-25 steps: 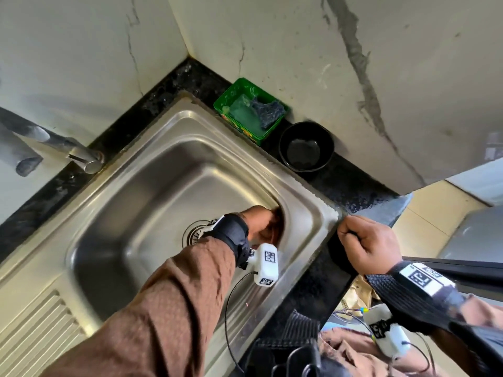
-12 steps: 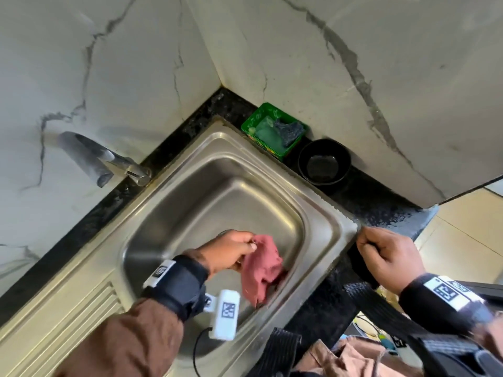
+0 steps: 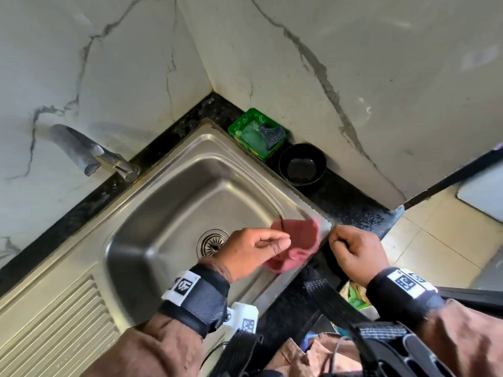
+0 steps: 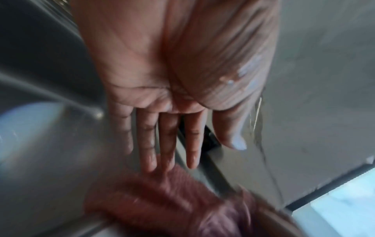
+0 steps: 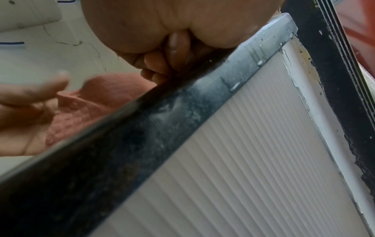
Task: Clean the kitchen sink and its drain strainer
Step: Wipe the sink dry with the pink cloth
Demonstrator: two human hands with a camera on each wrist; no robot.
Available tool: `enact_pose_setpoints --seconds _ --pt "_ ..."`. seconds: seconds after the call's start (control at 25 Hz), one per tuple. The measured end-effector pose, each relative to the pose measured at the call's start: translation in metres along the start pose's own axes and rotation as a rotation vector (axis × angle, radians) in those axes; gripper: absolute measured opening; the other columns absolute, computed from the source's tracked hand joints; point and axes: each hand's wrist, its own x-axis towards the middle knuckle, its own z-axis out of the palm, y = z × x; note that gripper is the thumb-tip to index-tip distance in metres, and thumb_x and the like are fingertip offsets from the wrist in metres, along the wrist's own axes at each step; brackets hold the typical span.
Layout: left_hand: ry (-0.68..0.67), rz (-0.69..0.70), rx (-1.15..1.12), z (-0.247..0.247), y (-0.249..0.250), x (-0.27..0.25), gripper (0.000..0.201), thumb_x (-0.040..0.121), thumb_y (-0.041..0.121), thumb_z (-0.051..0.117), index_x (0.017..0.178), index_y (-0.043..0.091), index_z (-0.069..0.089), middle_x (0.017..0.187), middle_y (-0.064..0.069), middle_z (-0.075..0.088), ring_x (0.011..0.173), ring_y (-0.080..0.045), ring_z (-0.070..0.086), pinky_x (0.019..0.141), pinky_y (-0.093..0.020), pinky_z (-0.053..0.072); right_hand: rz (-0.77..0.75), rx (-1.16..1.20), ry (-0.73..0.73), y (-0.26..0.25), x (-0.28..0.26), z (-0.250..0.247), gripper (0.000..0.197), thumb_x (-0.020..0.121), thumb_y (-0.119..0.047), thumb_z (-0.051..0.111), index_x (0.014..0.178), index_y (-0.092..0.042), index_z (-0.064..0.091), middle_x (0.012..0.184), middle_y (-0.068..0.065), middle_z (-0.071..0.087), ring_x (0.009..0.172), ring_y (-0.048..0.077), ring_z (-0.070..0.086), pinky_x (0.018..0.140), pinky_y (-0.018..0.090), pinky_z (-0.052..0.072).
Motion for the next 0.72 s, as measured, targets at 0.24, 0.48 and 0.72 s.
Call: enact_pose_setpoints --seconds 0.24,0.48,0.72 --pt "0.218 -0.145 0.246 0.036 0.012 0.032 0.052 0.074 0.049 0.079 0.117 0.025 0.062 0.11 0.008 0.064 0.095 -0.01 0.063 0.089 -0.027 0.052 -0.03 0.002 -0.007 0.005 0.0 0.0 0.011 0.074 -0.016 0.05 0.066 -0.023 0.053 0.062 -0.01 0.055 0.063 0.003 0.053 0.056 0.013 0.038" --pt "0.144 -0.322 0.423 0.042 -0.004 0.025 0.048 0.073 0.055 0.077 0.106 0.021 0.068 0.104 0.001 0.069 0.092 -0.017 0.066 0.087 -0.032 0.055 -0.037 0.037 -0.004 0.005 0.0 -0.002 0.013 0.074 -0.013 0.052 0.065 -0.022 0.053 0.061 -0.008 0.056 0.063 0.009 0.055 0.057 0.022 0.044" --pt "0.087 -0.386 0.216 0.027 -0.082 -0.057 0.033 0.073 0.046 0.082 0.098 0.025 0.074 0.094 0.013 0.073 0.086 -0.003 0.067 0.083 -0.017 0.052 0.015 0.058 -0.008 0.001 -0.001 -0.004 0.011 0.074 -0.023 0.05 0.065 -0.023 0.056 0.065 -0.006 0.059 0.07 0.008 0.057 0.06 0.016 0.041"
